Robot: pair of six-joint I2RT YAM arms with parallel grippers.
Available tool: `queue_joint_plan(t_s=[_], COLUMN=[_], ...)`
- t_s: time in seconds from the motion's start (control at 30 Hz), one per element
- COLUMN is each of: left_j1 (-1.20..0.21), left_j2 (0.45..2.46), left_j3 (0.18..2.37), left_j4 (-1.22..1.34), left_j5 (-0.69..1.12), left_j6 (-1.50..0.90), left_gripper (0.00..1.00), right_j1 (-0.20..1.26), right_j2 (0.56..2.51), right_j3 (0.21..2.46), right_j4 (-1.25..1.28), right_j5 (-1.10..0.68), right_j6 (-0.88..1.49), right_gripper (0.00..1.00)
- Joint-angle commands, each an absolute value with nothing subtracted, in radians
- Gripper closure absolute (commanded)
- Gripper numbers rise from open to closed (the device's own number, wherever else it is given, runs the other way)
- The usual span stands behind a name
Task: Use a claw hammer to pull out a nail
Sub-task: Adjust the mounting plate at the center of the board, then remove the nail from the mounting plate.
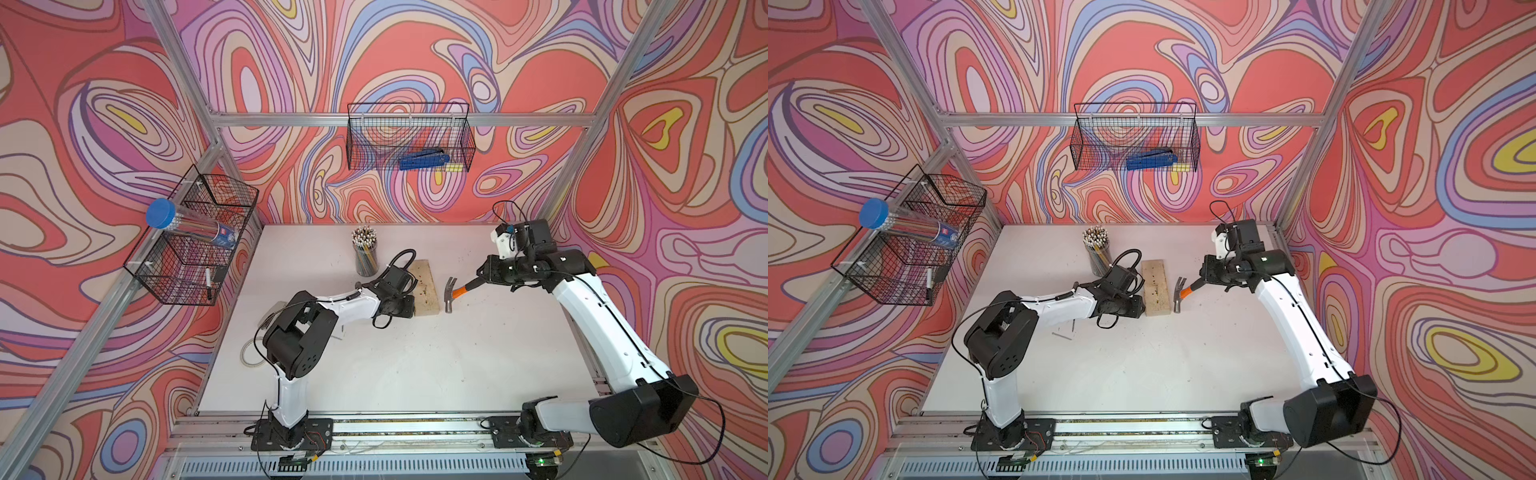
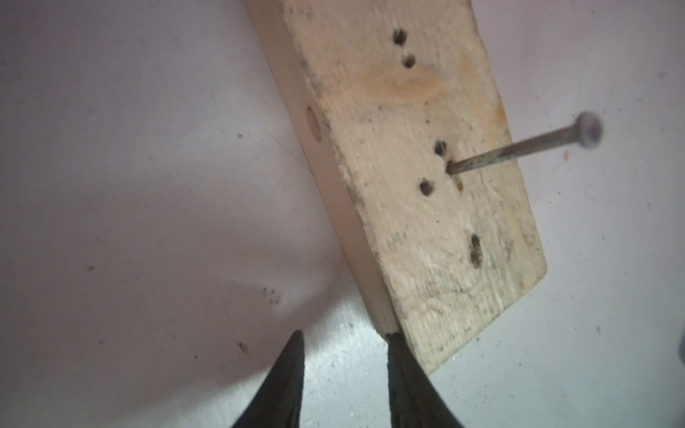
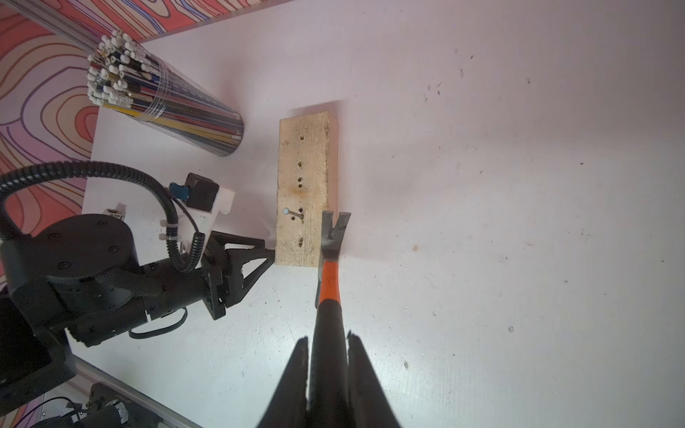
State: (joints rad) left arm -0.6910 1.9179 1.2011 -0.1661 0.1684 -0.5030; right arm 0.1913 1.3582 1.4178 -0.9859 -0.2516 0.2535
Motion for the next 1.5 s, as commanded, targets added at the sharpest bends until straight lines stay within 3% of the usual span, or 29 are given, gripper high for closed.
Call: queue_joint_plan(t_s=[0.0,0.4,1.03,1.47], left_j1=[-0.708,-0.685,-0.618,-0.612], left_j2=[1.935,1.883,2.210,2.231], left_j3=[1.230,1.311,1.790,1.729], left_j4=[-0.146,-0.282,-0.487,-0.477], left_j5=[0.194,0.096,0.216,0.236], left_j6=[-0.505,-0.392,-0.318,-0.318], left_gripper=[0.61,0.55,0.62,0.64], right_j1=[0.193,0.262,0.343,0.390], right_j2=[1.362,1.446,1.641,1.766], right_j3=[1.447,1.561,1.784,1.940], right_j4=[-0.953,-1.087,-1.222,-1.323], right_j5=[-0.297,-0.266,-0.193,-0.187], right_j6=[0.243,0.184,0.156,0.125], right_gripper=[1.00,1.00,1.00,1.00])
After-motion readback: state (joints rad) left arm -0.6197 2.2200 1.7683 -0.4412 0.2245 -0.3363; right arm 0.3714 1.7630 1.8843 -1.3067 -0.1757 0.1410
